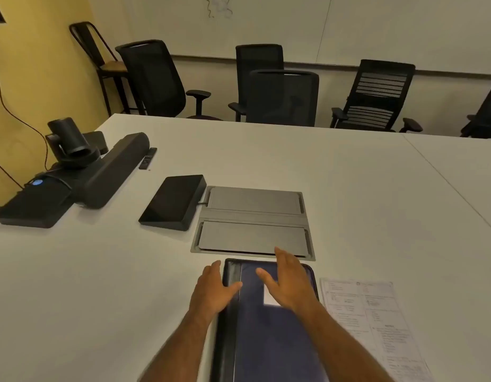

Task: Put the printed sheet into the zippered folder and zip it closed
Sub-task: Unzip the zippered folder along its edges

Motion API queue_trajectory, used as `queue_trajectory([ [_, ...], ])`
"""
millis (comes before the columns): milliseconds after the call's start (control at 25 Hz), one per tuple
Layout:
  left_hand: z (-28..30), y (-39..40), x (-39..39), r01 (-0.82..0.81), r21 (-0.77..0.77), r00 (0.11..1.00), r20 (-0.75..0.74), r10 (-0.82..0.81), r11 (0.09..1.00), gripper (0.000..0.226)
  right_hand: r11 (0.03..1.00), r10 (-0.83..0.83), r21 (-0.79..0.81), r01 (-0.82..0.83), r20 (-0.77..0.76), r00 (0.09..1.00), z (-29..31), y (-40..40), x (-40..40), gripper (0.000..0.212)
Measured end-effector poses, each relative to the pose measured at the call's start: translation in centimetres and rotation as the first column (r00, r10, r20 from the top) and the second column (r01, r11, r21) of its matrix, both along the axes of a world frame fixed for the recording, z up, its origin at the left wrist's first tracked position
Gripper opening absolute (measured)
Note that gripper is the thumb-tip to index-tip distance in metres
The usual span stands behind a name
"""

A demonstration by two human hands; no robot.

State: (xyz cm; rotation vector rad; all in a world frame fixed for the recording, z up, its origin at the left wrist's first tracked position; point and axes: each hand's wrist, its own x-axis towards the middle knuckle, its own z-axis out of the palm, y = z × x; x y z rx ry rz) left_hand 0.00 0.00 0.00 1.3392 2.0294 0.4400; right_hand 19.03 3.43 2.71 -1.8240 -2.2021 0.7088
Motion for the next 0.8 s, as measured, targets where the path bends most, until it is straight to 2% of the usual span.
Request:
queue_trajectory([
  [160,-1.7,2.2,-0.4,-0.045,-0.044,0.998,0.042,0.047,0.998,0.085,0.999,0.049,-0.003,-0.049,0.020,0.999,-1.1,2.6,-1.3,0.107],
  [320,-3.2,4.3,-0.8,-0.050,-0.070,0.995,0.088,0.056,0.996,0.085,0.996,0.085,0.010,-0.086,0.078,0.993,-3.6,4.4,-2.6,0.105],
  [400,-4.1,5.2,-1.3,-0.032,-0.075,0.994,0.104,0.039,0.997,0.087,0.995,0.099,-0.003,-0.100,0.125,0.987,-4.9,4.8,-3.2,0.097],
  [560,-4.7,6.8,-1.9,-0.047,-0.064,0.984,0.171,0.058,0.997,0.079,0.993,0.119,-0.044,-0.113,0.199,0.973,-7.1,5.8,-4.2,0.061],
  [680,-5.1,7.6,-2.2,-0.085,-0.072,0.962,0.255,0.101,0.994,0.072,0.991,0.119,-0.080,-0.106,0.171,0.978,-7.9,6.9,-5.0,0.050],
  [800,-5.5,8.2,-2.4,-0.115,-0.117,0.935,0.324,0.148,0.986,0.069,0.981,0.087,-0.178,-0.073,0.074,0.993,-8.2,8.3,-6.4,0.036],
])
